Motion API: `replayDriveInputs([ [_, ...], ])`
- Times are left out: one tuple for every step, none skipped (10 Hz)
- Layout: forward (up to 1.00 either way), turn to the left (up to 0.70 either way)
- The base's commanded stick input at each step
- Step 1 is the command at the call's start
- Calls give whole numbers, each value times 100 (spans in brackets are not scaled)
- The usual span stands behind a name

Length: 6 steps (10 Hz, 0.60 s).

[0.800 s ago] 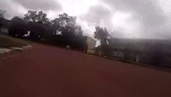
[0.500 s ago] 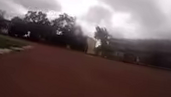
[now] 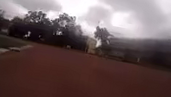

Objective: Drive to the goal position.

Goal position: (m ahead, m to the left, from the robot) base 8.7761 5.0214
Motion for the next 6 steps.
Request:
replayDriveInputs([
  [70, 0],
  [70, 0],
  [70, 0],
  [70, 0],
  [70, 0],
  [70, 0],
])
